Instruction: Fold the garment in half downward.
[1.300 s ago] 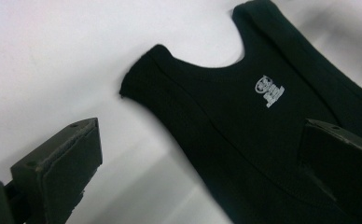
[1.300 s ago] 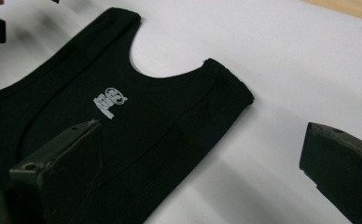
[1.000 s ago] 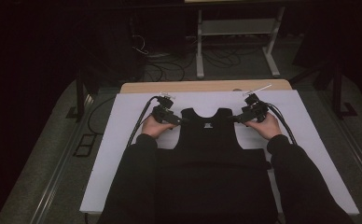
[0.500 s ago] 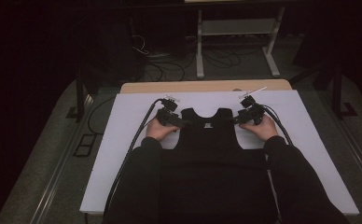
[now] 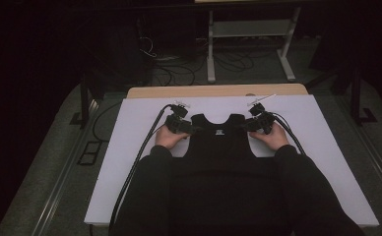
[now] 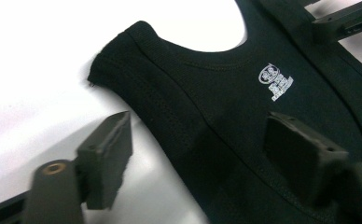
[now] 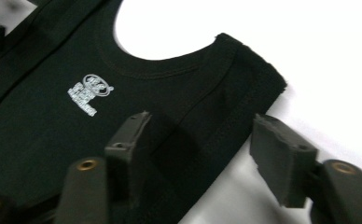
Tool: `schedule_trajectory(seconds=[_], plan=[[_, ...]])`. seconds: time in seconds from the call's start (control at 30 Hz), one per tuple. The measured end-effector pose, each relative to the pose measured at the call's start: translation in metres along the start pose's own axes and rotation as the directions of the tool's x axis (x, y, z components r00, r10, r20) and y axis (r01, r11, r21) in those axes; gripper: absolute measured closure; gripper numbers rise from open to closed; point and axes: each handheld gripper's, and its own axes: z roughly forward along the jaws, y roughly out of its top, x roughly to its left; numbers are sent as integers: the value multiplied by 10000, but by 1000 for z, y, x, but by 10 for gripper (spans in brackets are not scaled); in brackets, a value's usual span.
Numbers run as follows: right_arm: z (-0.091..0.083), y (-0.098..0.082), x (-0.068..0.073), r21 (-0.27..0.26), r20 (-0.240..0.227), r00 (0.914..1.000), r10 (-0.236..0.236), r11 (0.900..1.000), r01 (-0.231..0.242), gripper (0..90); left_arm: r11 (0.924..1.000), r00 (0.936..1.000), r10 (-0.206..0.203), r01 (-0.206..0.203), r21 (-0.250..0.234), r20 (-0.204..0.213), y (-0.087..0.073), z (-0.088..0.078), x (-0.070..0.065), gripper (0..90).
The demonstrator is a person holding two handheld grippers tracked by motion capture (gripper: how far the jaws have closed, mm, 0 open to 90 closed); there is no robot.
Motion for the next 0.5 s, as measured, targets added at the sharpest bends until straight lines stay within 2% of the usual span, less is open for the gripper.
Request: schedule_trajectory(seconds=[0.07, 0.2, 0.3, 0.4, 0.5], plan=[[0, 0, 2, 9, 31, 10000, -90, 10000, 90, 451, 10000, 10000, -45, 45, -58, -6, 0, 2, -3, 310], [1, 0, 5, 10, -250, 9995, -204, 9998, 204, 534, 9999, 9998, -69, 71, -113, 187, 1, 4, -6, 412], [2, 0, 6, -25, -338, 9992, -209, 9998, 208, 607, 9999, 9997, -23, 27, -169, 239, 0, 6, -7, 533], [3, -1, 8, -42, -509, 9985, -207, 9998, 205, 723, 9995, 9992, 207, -199, -228, 343, -2, 8, -10, 581], [5, -1, 12, -37, -610, 9976, -331, 9994, 330, 801, 9989, 9990, 381, -375, -266, 220, -3, 10, -14, 663]])
